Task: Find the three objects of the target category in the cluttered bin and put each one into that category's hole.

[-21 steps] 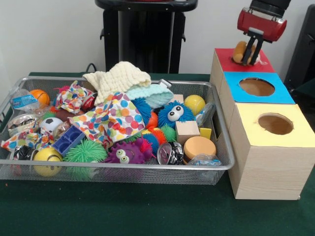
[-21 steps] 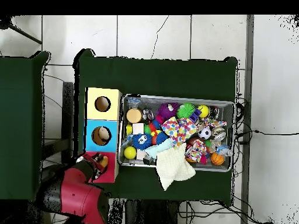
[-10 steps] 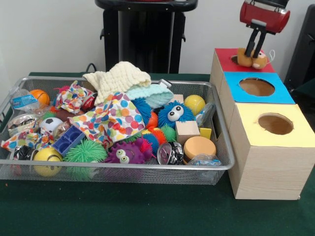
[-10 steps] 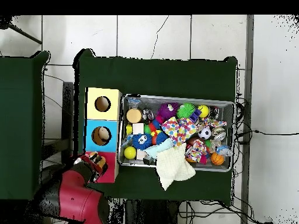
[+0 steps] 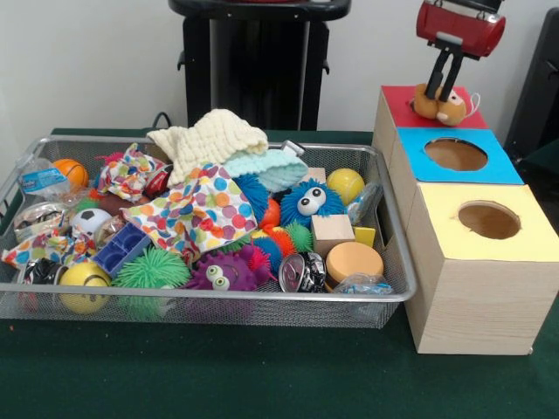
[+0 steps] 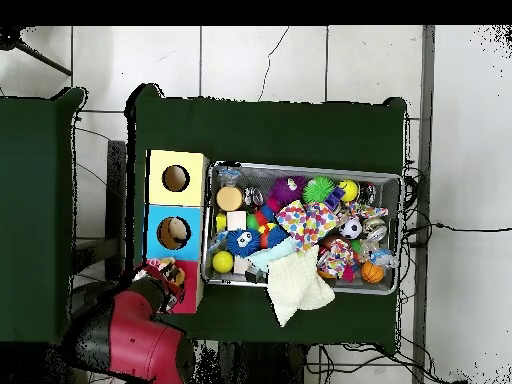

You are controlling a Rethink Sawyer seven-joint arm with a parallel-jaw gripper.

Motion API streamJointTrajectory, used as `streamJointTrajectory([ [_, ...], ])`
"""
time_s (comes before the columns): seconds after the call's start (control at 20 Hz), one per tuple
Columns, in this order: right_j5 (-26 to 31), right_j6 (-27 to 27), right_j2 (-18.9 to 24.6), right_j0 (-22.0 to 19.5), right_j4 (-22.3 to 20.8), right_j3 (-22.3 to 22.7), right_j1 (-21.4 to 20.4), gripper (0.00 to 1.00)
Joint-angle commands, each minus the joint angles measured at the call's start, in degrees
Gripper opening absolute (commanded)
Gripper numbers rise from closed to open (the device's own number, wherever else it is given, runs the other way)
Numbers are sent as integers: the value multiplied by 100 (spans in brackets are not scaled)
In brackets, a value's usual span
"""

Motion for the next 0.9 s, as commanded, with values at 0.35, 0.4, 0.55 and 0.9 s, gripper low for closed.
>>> streamJointTrajectory([
  [0.35,-19,754,672,-254,-245,433,-78,0],
  [0.4,-70,754,695,-276,-249,472,-80,0],
  [0.55,-138,767,730,-292,-242,516,-79,0],
  [0.9,-97,796,688,-224,-228,528,-89,0],
])
